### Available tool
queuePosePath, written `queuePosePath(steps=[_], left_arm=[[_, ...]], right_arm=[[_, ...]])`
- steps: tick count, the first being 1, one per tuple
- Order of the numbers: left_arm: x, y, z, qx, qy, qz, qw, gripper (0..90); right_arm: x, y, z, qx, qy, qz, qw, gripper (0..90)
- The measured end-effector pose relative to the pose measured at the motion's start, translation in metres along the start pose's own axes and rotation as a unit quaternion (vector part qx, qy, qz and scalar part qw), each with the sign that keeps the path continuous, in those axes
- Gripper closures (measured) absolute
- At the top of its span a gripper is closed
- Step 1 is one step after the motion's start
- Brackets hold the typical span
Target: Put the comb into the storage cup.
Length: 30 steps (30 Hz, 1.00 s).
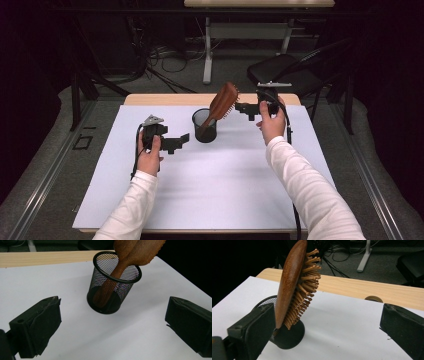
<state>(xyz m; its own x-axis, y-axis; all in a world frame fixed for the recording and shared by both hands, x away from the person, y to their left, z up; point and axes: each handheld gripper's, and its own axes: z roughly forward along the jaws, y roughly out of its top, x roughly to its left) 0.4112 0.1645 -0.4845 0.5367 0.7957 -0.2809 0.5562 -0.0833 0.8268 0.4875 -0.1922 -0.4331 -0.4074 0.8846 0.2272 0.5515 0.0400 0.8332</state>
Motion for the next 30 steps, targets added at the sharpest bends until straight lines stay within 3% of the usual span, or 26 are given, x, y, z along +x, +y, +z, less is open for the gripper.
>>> queuePosePath(steps=[13,21,30], left_arm=[[0.003,0.003,-0.010,-0.009,0.002,-0.004,1.0000,0.4],[0.007,0.005,-0.013,-0.003,-0.006,-0.006,1.0000,0.4],[0.010,0.004,-0.011,0.017,-0.023,-0.011,0.9995,0.4]], right_arm=[[0.001,-0.012,-0.020,-0.007,0.014,0.007,0.9999,0.0],[0.003,-0.017,-0.031,-0.008,0.025,-0.005,0.9996,0.0],[0.009,-0.031,-0.035,0.012,0.026,-0.024,0.9993,0.0]])
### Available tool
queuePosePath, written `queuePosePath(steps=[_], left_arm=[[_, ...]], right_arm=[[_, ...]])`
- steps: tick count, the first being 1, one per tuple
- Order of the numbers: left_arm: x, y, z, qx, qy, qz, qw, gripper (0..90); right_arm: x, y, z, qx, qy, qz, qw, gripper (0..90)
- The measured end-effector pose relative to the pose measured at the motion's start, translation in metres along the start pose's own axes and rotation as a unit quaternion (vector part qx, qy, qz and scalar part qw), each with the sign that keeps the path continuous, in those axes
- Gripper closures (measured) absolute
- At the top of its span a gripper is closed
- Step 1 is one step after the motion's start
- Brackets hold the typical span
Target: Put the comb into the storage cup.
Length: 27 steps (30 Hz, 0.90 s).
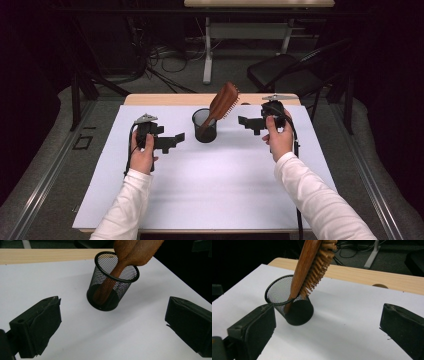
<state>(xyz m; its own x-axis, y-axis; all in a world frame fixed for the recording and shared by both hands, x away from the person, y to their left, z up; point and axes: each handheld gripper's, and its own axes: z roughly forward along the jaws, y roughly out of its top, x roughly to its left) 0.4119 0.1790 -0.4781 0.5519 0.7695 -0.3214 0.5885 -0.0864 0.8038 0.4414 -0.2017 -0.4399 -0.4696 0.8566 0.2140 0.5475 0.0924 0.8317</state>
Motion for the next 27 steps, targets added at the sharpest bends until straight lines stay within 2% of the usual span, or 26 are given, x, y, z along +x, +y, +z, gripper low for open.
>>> queuePosePath(steps=[5,13,17,24,27], left_arm=[[0.001,0.000,0.000,0.002,-0.003,-0.001,1.0000,0.4],[0.003,-0.002,0.002,0.023,-0.008,-0.010,0.9997,0.4],[0.001,-0.001,0.000,0.020,-0.007,-0.004,0.9998,0.4],[-0.006,0.004,-0.005,0.015,-0.021,-0.010,0.9996,0.4],[-0.010,0.004,-0.008,0.013,-0.024,-0.004,0.9996,0.4]], right_arm=[[0.001,-0.011,-0.002,0.008,0.001,-0.005,1.0000,0.0],[0.000,-0.027,-0.013,0.004,0.018,0.000,0.9998,0.0],[-0.001,-0.034,-0.020,0.001,0.022,0.001,0.9998,0.0],[-0.003,-0.047,-0.031,-0.004,0.018,0.002,0.9998,0.0],[-0.003,-0.052,-0.034,-0.004,0.019,0.006,0.9998,0.0]])
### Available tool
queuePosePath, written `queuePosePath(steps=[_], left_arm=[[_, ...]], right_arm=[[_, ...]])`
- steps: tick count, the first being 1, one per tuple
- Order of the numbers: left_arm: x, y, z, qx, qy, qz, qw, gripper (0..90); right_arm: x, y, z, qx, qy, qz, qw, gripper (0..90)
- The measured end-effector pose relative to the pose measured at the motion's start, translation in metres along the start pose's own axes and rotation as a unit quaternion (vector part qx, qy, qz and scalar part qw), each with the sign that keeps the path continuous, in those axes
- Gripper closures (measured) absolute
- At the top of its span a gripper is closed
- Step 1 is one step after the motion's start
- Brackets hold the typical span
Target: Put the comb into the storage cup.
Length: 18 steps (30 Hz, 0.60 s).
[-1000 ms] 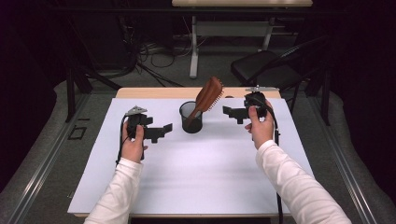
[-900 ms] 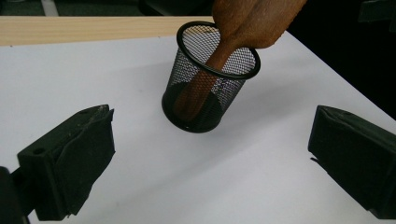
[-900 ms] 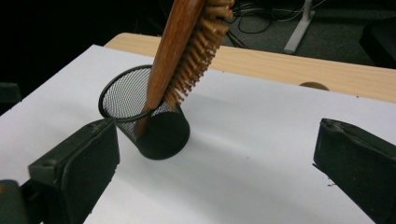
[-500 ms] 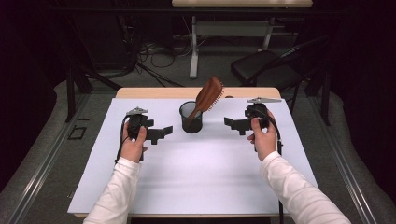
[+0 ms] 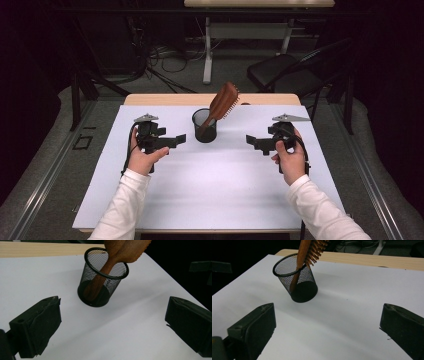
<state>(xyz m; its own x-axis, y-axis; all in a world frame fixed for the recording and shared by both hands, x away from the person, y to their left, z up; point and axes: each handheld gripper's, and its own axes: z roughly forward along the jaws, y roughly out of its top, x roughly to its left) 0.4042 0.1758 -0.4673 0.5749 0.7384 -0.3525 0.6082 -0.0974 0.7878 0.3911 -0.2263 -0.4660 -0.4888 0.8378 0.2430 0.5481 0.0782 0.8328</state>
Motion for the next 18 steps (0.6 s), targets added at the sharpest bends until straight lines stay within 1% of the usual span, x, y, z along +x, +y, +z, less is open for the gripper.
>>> queuePosePath(steps=[2,7,11,15,18], left_arm=[[-0.003,0.000,-0.002,-0.003,-0.001,0.004,1.0000,0.4],[-0.007,-0.003,-0.008,-0.003,-0.005,0.014,0.9999,0.5],[-0.008,-0.004,-0.015,-0.002,-0.004,0.019,0.9998,0.4],[-0.007,-0.006,-0.022,-0.002,-0.002,0.024,0.9997,0.9],[-0.005,-0.010,-0.028,-0.003,-0.002,0.024,0.9997,1.0]], right_arm=[[-0.001,-0.003,-0.003,-0.004,0.003,0.001,1.0000,0.0],[-0.003,-0.010,-0.012,-0.012,-0.003,0.004,0.9999,0.0],[-0.004,-0.016,-0.019,-0.016,-0.006,0.001,0.9999,0.0],[-0.003,-0.022,-0.025,-0.014,-0.009,-0.002,0.9999,0.0],[-0.004,-0.026,-0.029,-0.013,-0.009,-0.004,0.9999,0.0]])
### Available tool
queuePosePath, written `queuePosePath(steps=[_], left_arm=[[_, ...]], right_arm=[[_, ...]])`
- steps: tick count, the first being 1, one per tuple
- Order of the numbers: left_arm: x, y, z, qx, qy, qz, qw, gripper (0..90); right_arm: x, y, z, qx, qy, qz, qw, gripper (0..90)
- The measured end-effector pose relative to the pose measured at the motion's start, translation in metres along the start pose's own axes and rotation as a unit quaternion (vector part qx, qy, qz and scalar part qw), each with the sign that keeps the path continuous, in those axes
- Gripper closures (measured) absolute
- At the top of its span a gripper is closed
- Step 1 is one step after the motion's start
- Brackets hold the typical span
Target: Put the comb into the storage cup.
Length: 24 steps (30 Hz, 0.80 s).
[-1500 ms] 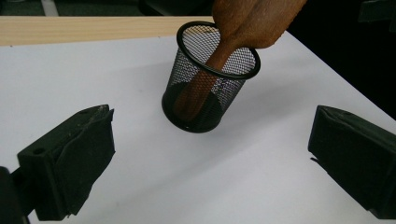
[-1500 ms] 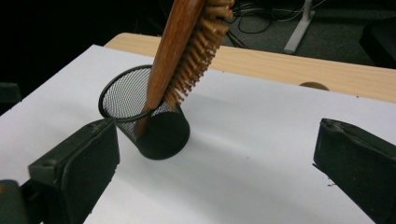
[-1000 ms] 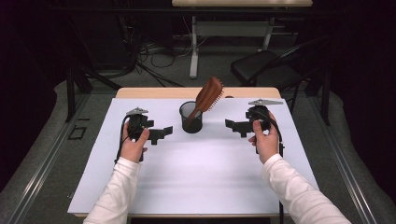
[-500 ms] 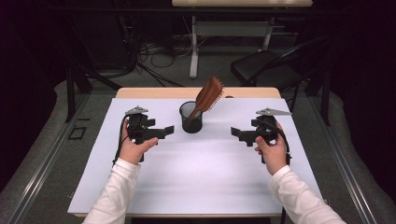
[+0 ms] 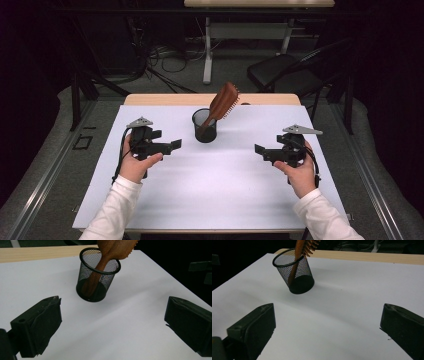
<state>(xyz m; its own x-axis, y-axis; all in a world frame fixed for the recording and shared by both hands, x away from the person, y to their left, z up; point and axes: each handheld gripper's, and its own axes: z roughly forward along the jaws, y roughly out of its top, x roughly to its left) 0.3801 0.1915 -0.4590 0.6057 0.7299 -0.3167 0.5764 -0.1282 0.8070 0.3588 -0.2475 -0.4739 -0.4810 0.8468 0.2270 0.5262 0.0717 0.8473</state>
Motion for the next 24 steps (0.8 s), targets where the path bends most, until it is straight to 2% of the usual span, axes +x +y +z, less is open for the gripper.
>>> queuePosePath(steps=[15,24], left_arm=[[0.013,-0.029,-0.018,-0.007,0.004,-0.011,0.9999,1.0],[0.018,-0.043,-0.024,-0.014,0.011,-0.013,0.9998,1.0]], right_arm=[[-0.006,-0.027,-0.012,0.011,-0.005,0.011,0.9999,0.0],[-0.005,-0.040,-0.013,0.011,-0.010,0.006,0.9999,0.0]])
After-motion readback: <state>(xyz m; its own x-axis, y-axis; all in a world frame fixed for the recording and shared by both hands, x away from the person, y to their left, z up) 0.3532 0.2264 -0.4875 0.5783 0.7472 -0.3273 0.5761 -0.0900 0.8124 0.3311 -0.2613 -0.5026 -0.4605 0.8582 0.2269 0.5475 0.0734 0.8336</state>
